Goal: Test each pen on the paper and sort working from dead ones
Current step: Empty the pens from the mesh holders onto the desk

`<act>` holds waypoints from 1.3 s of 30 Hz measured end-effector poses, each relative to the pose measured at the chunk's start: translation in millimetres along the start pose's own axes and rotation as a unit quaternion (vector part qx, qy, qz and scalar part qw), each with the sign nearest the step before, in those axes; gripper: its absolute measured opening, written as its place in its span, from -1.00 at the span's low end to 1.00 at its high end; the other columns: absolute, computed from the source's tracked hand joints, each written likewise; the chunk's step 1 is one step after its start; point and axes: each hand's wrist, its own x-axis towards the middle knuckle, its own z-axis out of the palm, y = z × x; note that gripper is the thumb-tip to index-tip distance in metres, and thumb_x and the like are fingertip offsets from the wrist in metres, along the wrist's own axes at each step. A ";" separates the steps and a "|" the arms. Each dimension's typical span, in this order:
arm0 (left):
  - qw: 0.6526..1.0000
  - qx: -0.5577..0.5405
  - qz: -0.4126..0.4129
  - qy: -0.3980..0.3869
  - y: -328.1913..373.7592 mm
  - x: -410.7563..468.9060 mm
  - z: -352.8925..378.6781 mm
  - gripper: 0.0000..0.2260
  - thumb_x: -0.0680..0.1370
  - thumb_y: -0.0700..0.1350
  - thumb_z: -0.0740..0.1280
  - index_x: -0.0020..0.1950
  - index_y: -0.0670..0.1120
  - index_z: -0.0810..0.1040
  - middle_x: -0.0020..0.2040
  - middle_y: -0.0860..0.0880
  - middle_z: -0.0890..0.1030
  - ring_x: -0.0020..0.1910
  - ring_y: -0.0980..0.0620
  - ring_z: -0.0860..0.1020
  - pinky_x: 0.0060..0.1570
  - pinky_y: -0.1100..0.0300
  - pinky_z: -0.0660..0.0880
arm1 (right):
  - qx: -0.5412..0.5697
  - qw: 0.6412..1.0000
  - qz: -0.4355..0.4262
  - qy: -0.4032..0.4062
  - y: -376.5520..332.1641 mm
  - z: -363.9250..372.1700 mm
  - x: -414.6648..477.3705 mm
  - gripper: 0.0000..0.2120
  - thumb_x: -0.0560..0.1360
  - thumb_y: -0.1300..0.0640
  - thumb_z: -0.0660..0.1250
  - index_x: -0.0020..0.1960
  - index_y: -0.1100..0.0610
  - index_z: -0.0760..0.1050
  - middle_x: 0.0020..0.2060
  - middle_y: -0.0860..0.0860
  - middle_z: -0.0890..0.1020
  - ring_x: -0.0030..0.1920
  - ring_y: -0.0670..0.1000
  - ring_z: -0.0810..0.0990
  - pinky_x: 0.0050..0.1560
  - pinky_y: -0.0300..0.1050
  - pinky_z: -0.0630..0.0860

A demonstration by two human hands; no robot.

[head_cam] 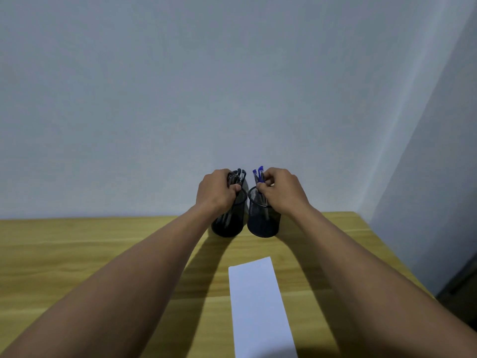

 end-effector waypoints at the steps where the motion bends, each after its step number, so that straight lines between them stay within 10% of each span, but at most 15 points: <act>1: 1.000 -0.008 0.003 0.006 0.2 -0.2 -0.9 -0.81 0.53 -0.07 0.42 -0.23 -0.02 0.46 -0.30 0.02 0.54 -0.18 -0.14 0.52 -0.25 0.11 0.31 | 0.009 1.000 0.002 0.004 -0.3 -0.4 -0.3 -0.92 0.54 0.12 0.38 0.01 0.08 0.62 -0.28 -0.15 0.57 -0.10 0.07 0.63 -0.06 -0.05 0.54; 17: 0.985 -0.049 0.147 0.072 50.4 3.5 -72.3 -0.89 0.48 -0.12 0.46 -0.01 -0.07 0.64 -0.23 -0.01 0.62 -0.19 -0.06 0.55 -0.19 0.13 0.41 | 0.108 0.991 -0.041 0.066 -44.8 -52.9 -10.6 -0.94 0.53 0.10 0.40 -0.03 -0.04 0.61 -0.16 -0.06 0.70 -0.14 -0.05 0.69 -0.13 -0.12 0.56; 39: 0.926 0.265 0.186 -0.195 18.2 -77.1 -45.4 -0.83 0.42 -0.12 0.47 -0.01 -0.09 0.62 -0.14 -0.10 0.61 -0.08 -0.17 0.56 -0.23 0.15 0.35 | -0.192 0.963 -0.031 -0.184 2.3 -61.0 -90.5 -0.79 0.57 0.17 0.31 0.18 0.06 0.59 0.07 0.09 0.66 -0.02 0.11 0.56 -0.10 -0.14 0.37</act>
